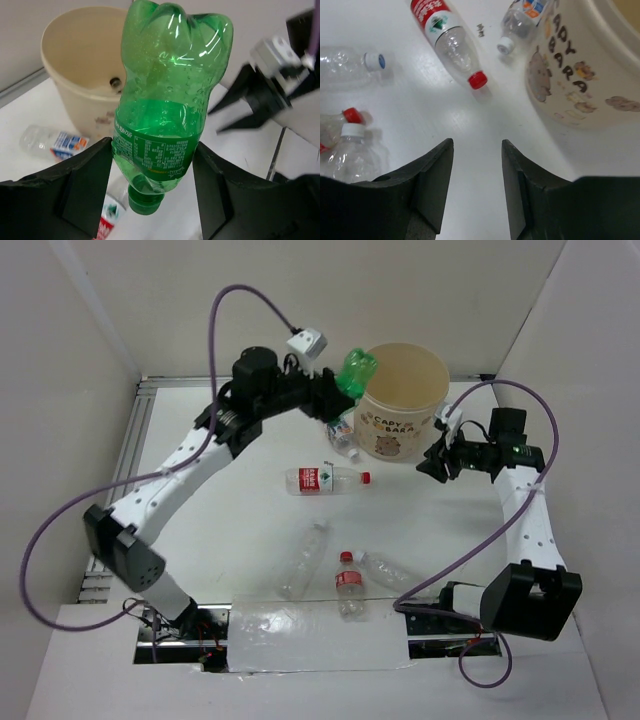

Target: Put the plastic bottles in the bin

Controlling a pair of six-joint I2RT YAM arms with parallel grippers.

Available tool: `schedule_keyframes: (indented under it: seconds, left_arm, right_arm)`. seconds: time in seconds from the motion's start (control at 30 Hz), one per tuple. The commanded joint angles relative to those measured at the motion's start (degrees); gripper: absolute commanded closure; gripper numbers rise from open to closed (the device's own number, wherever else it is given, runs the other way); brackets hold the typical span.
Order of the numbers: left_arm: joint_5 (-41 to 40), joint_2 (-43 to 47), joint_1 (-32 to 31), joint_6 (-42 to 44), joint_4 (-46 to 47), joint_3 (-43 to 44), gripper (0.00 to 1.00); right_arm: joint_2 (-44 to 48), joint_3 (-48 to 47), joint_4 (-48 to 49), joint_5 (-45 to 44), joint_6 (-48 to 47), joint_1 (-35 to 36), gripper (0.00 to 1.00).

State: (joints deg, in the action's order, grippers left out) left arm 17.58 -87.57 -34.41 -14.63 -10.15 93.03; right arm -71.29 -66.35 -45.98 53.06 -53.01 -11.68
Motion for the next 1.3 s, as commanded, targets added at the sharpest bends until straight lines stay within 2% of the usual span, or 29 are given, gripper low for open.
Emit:
schedule_keyframes:
  seconds: [0.0, 0.2, 0.33, 0.4, 0.43, 0.47, 0.5, 0.53, 0.57, 0.67, 0.73, 0.83, 0.87, 0.93, 0.97, 1.03, 1.07, 1.17, 1.27]
  left_arm:
    - [3.86, -10.49, 1.1, -3.73, 9.59, 11.76, 1.0]
    - [2.73, -30.24, 1.1, -18.13, 24.47, 28.65, 1.0]
    - [0.0, -40.45, 1.1, -24.55, 25.36, 38.33, 1.0]
    - [-0.61, -43.11, 0.58, -25.79, 24.05, 40.81, 1.0]
    - [-0.62, -44.08, 0.58, -25.8, 23.43, 42.13, 0.91]
    - [-0.62, -44.79, 0.58, -25.8, 22.47, 42.14, 0.58]
    - [-0.62, -45.32, 0.58, -25.8, 22.46, 42.14, 0.57]
    - [-1.14, -45.32, 0.58, -25.8, 22.46, 40.4, 0.2]
    - [-1.15, -43.58, 0.58, -25.19, 23.15, 38.12, 0.01]
    - [-1.15, -40.32, 0.58, -23.34, 23.16, 36.79, 0.01]
    - [-1.67, -37.78, 0.58, -19.41, 20.54, 36.78, 0.01]
    - [-3.94, -28.13, 0.58, -13.87, 15.0, 28.99, 0.01]
    - [-5.0, -20.7, 0.58, -12.89, 14.29, 20.0, 0.01]
    - [-7.46, -12.75, 1.8, -10.87, 11.84, 9.41, 0.01]
    - [-8.69, -5.32, 1.81, -9.38, 10.08, -0.3, 0.01]
    - [-12.37, 1.84, 2.42, -8.22, 2.73, -9.06, 0.01]
    - [-13.79, 5.27, 2.94, -7.7, 0.07, -16.93, 0.01]
    - [-15.29, 17.76, 2.95, -10.05, -8.96, -29.96, 0.01]
    - [-15.91, 28.48, 2.25, -15.4, -13.48, -37.9, 0.01]
  right_arm:
    - [3.7, 2.88, -2.45, 2.14, -1.83, -0.36, 0.49]
    - [6.59, 6.75, -3.94, 1.52, -2.44, -0.89, 0.32]
    - [8.62, 9.83, -4.56, 1.52, -2.97, -0.89, 0.22]
    - [9.5, 11.58, -3.78, 2.23, -2.28, -0.89, 0.12]
    - [10.37, 12.2, -3.07, 2.23, -2.27, -0.89, 0.07]
    - [11.16, 13.34, -1.41, 2.83, -1.57, -0.89, 0.0]
    - [11.17, 13.87, -0.44, 3.36, -0.96, -0.89, 0.0]
    - [11.87, 14.49, 0.53, 3.37, -0.95, -0.89, 0.0]
    - [11.87, 15.54, 2.45, 4.41, -0.34, -0.28, 0.0]
    - [11.18, 16.16, 3.17, 4.42, -3.49, 2.36, 0.0]
    - [9.15, 16.68, 2.29, 4.42, -10.16, 4.64, 0.0]
    - [7.22, 18.17, 9.83, 0.3, -10.18, 10.09, 0.0]
    - [6.61, 18.7, 12.03, -0.84, -10.18, 13.15, 0.0]
    - [4.23, 18.71, 18.53, -4.7, -10.18, 16.5, 0.0]
    - [3.18, 18.71, 20.9, -6.28, -9.48, 19.91, 0.0]
    - [0.12, 18.1, 27.65, -11.1, -9.48, 23.18, 0.0]
    - [-1.12, 18.09, 29.96, -12.7, -8.87, 26.07, 0.0]
    - [-6.92, 14.69, 35.6, -16.4, -8.86, 30.3, 0.0]
    - [-14.83, 9.16, 36.92, -18.15, -8.86, 33.03, 0.0]
